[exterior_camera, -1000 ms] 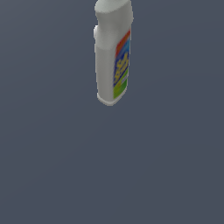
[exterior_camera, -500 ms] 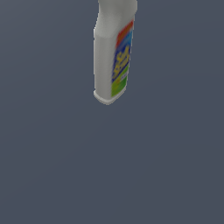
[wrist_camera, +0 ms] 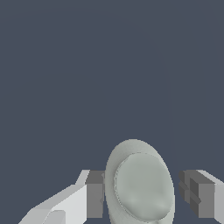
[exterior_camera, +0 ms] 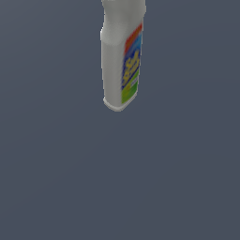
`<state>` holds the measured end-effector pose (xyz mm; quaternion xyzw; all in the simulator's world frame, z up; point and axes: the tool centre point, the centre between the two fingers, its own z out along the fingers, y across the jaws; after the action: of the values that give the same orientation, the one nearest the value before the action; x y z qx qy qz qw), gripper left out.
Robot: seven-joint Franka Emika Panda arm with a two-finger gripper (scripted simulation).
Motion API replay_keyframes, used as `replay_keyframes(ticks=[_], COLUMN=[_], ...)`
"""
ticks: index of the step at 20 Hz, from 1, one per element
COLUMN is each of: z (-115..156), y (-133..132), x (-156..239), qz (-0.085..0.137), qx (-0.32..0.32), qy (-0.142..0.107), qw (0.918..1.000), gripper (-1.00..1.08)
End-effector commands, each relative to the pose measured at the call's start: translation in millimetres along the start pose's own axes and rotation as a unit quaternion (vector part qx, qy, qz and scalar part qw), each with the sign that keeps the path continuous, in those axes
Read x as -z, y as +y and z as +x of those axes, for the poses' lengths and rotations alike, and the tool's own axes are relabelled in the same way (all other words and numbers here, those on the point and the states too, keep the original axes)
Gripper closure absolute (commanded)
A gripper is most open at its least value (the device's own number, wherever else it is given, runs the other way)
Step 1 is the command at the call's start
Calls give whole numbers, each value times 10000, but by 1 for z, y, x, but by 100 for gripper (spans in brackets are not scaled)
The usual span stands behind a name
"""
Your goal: Pick up the object and move it to a goal position.
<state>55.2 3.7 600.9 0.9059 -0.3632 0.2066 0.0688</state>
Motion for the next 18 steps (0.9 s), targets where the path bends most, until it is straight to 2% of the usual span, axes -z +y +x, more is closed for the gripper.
replay_keyframes(ticks=[1, 18], z=[7, 46], y=[1, -5], x=[7, 8], qz=[47, 49], qx=[-21, -17], qy=[49, 49], qw=[10000, 10000], gripper=[108, 108])
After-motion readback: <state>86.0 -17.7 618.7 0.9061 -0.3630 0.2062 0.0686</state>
